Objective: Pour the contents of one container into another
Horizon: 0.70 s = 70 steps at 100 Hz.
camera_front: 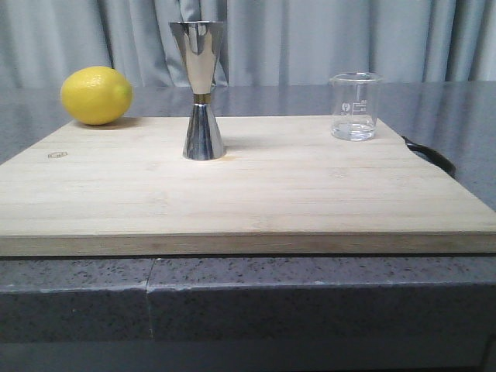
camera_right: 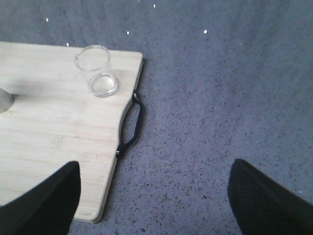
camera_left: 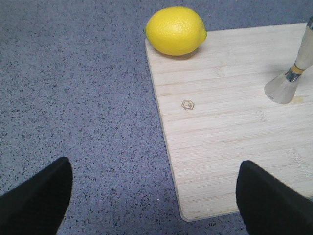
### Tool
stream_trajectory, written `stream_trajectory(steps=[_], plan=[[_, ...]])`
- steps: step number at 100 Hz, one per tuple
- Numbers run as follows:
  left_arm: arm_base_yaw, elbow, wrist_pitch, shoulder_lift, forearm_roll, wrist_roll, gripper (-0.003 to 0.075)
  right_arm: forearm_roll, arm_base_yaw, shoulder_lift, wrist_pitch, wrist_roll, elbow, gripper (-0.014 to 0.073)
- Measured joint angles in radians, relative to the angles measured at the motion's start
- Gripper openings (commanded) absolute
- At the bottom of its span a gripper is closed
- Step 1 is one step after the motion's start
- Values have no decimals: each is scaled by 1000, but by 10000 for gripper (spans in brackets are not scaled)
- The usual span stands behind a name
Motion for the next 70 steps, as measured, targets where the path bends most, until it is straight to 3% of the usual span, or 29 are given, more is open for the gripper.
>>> stream_trajectory(steps=[18, 26, 47, 70], plan=[[0, 106, -76, -89, 0, -6, 618, -12, 0, -109, -23, 0, 59, 549], [0, 121, -96, -90, 0, -6, 598, -19, -2, -127, -29, 2, 75, 486], [0, 129, -130, -90, -2, -8, 398, -26, -2, -133, -40, 4, 79, 226], [0, 129, -141, -90, -2, -8, 180, -26, -2, -133, -42, 4, 79, 101]])
